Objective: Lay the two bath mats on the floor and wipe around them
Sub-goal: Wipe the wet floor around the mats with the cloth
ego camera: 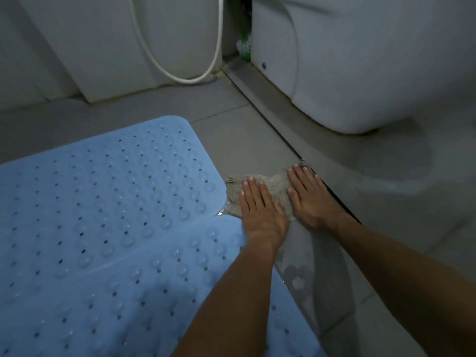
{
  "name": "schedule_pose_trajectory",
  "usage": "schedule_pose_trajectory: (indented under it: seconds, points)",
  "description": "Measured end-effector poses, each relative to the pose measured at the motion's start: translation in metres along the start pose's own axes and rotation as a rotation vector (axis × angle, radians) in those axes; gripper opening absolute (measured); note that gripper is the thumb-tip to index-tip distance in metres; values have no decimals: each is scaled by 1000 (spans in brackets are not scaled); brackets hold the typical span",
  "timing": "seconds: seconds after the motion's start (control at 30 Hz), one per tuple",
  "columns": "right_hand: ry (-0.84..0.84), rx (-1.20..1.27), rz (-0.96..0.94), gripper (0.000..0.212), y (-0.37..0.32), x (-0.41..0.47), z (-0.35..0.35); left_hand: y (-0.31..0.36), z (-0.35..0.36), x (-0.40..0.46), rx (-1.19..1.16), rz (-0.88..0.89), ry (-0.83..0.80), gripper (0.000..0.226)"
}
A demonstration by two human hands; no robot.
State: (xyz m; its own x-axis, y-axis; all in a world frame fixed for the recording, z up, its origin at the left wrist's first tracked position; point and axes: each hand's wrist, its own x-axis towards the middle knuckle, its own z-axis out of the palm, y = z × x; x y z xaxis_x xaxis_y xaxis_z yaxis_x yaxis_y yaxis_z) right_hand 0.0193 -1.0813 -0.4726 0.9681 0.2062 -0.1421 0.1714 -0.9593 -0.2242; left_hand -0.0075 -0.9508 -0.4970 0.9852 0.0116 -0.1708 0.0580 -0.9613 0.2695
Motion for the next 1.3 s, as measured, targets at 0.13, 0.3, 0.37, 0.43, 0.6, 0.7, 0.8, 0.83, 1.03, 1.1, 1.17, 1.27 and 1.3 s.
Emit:
schedule_pose_trajectory:
  seconds: [0.13, 0.3, 0.37, 0.43, 0.6, 0.7, 0.8, 0.83, 1.03, 1.1, 1.17, 1.27, 1.3]
  points:
    - [2, -8, 59, 59, 7, -45, 5, 12, 10, -36, 9, 61, -14, 63]
    - [48, 5, 178, 59, 9, -86, 18, 16, 19, -66, 16, 151, -53, 63]
    - [67, 3, 236, 60, 5, -94, 22, 15, 20, -69, 20, 180, -66, 64]
    - [78, 5, 265, 61, 2, -96, 22, 13, 21, -69, 24, 205, -74, 64]
    - [70, 5, 279, 62, 0, -100, 23, 10, 23, -68, 44, 243, -70, 65]
    - [85, 4, 290, 64, 0, -119, 27, 11, 22, -76, 49, 282, -85, 64]
    - [137, 7, 345, 68, 3, -150, 32, 20, 26, -105, 58, 349, -109, 64]
    - [139, 16, 366, 68, 5, -162, 33, 24, 27, -116, 60, 370, -118, 64]
    - [126, 55, 521, 70, 11, -233, 41, 43, 33, -165, 62, 483, -178, 63]
    - [123, 64, 584, 65, 10, -254, 45, 46, 37, -181, 74, 528, -201, 63]
    - [127, 69, 642, 63, 9, -275, 49, 49, 42, -195, 82, 576, -225, 64]
    - [148, 76, 723, 63, 3, -304, 56, 52, 47, -214, 108, 642, -252, 64]
    - [153, 75, 750, 63, 0, -312, 59, 53, 48, -219, 116, 659, -264, 64]
